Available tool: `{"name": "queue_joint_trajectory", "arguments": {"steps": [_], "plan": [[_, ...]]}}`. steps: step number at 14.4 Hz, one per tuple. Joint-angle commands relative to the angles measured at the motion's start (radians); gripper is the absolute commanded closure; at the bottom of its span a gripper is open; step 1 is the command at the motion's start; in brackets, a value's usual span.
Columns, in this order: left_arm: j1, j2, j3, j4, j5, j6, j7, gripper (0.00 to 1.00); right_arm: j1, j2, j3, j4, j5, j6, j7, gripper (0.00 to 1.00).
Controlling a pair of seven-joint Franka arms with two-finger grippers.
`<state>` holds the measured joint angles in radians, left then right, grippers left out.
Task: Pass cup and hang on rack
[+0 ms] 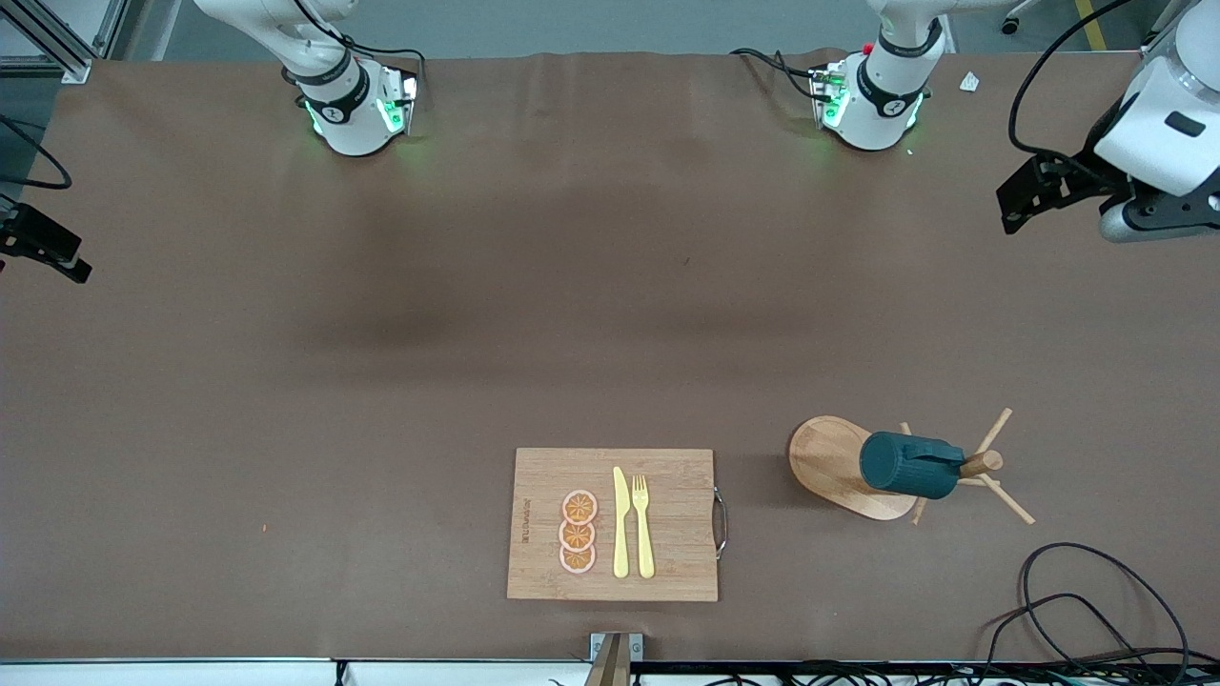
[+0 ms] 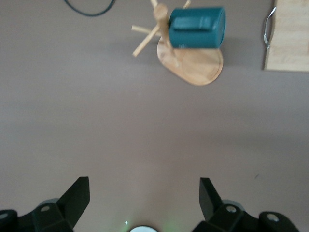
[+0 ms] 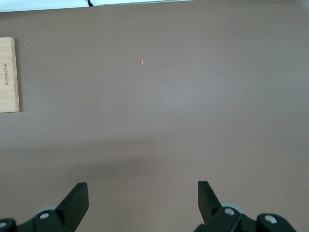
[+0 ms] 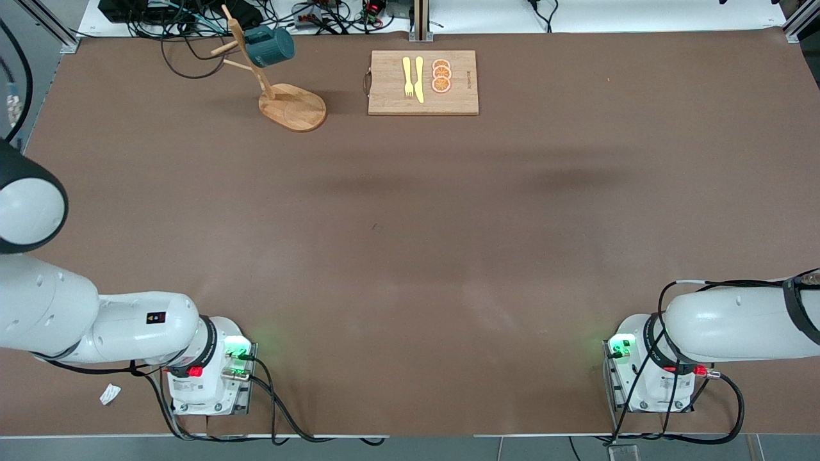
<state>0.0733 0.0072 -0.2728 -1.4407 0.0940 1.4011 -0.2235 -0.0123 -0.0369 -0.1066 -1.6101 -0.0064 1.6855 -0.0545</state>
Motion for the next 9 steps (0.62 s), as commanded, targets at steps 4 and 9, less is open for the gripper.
{"name": "queue_joint_trajectory", "arguments": {"steps": [4,9], "plan": [[-0.078,-0.124,0.089,-0.165,-0.06,0.045,0.009,0.0,-0.011,-0.026,0.008,-0.025,-0.014,0.0,-0.01,0.0],[-0.067,-0.111,0.092,-0.152,-0.066,0.032,0.015,0.0,-0.011,-0.026,0.01,-0.025,-0.014,0.002,-0.01,0.0]]}}
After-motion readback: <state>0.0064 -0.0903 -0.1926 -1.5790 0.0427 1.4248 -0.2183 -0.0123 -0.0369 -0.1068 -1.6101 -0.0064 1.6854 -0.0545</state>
